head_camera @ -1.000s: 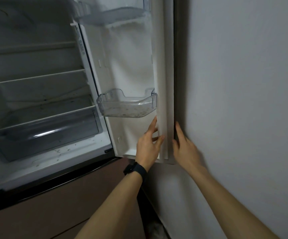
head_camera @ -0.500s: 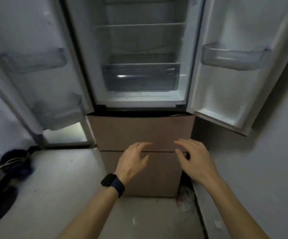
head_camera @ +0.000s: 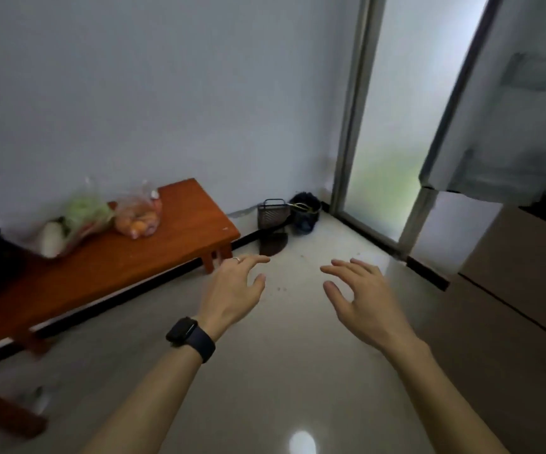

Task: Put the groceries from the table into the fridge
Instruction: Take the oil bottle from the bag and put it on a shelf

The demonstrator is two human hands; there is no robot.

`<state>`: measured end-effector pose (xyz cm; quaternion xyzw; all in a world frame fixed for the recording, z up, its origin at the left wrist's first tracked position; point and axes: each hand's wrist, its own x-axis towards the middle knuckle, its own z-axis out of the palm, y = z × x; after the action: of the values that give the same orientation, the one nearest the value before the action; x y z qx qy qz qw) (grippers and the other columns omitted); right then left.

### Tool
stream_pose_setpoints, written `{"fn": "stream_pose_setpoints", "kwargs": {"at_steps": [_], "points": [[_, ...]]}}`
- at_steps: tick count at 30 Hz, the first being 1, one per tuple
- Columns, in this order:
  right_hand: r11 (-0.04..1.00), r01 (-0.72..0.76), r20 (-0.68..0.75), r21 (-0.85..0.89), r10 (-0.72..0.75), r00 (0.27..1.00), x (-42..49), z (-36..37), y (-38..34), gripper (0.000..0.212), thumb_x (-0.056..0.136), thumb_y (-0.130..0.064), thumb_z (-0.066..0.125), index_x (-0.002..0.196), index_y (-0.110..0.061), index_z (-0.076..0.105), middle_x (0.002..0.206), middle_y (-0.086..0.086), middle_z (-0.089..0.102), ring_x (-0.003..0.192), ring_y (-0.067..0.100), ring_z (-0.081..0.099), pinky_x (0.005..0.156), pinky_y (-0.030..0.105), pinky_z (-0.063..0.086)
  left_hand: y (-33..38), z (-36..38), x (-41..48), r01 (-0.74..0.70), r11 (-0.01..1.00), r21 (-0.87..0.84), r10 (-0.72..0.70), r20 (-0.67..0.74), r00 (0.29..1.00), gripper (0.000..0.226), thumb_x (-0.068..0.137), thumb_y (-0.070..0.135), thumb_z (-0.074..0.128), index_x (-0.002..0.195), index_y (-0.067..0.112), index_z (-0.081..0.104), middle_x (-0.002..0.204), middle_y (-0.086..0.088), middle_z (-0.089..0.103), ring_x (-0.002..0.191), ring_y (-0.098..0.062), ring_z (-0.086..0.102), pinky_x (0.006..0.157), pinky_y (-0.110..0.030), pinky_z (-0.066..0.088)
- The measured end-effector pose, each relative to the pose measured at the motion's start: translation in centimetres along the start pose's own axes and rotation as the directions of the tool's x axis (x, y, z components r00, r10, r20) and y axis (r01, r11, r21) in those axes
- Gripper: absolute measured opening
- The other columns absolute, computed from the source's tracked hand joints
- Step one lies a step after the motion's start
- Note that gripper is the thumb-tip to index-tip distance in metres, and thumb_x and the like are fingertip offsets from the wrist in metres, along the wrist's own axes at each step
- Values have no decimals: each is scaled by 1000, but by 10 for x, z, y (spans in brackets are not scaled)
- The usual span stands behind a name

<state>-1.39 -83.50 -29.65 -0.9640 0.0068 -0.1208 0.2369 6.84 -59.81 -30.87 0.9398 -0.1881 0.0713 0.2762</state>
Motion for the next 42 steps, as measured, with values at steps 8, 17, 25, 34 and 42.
{"fn": "stream_pose_setpoints", "kwargs": {"at_steps": [8, 17, 25, 34, 42], "points": [[947, 312, 135, 80, -321, 937, 59, 91, -184, 37, 100, -45, 49, 136, -38, 58, 144, -16, 53, 143, 15, 32, 115, 33, 31, -159, -136, -78, 360, 930, 71, -340, -201, 918, 36, 96, 34, 57, 132, 35, 58, 137, 9, 57, 127, -13, 49, 103, -33, 43], [851, 498, 270, 170, -526, 807, 120, 205, -319, 41, 100, -47, 50, 139, -34, 55, 145, -13, 52, 143, 18, 32, 114, 37, 32, -309, -207, -127, 584, 811, 36, -549, -298, 781, 37, 97, 32, 58, 133, 36, 56, 139, 6, 53, 129, -15, 48, 103, -35, 44], [788, 565, 345, 245, -615, 709, 195, 319, -437, 42, 100, -45, 49, 141, -35, 52, 146, -12, 52, 141, 18, 34, 112, 36, 37, -457, -268, -118, 669, 742, 50, -618, -334, 711, 36, 97, 35, 58, 133, 38, 55, 139, 8, 53, 128, -12, 48, 101, -34, 47], [742, 579, 415, 338, -670, 616, 269, 429, -553, 39, 100, -42, 51, 139, -34, 54, 140, -10, 57, 136, 18, 41, 106, 32, 39, -600, -325, -93, 700, 707, 99, -641, -330, 694, 38, 97, 36, 56, 135, 37, 54, 140, 7, 51, 128, -12, 47, 97, -32, 48], [745, 546, 473, 384, -666, 576, 315, 539, -652, 40, 100, -40, 53, 139, -31, 53, 137, -8, 59, 131, 17, 47, 101, 29, 42, -748, -365, -73, 646, 726, 234, -578, -302, 758, 37, 98, 34, 53, 136, 33, 55, 150, 2, 43, 141, -20, 34, 110, -44, 40]]}}
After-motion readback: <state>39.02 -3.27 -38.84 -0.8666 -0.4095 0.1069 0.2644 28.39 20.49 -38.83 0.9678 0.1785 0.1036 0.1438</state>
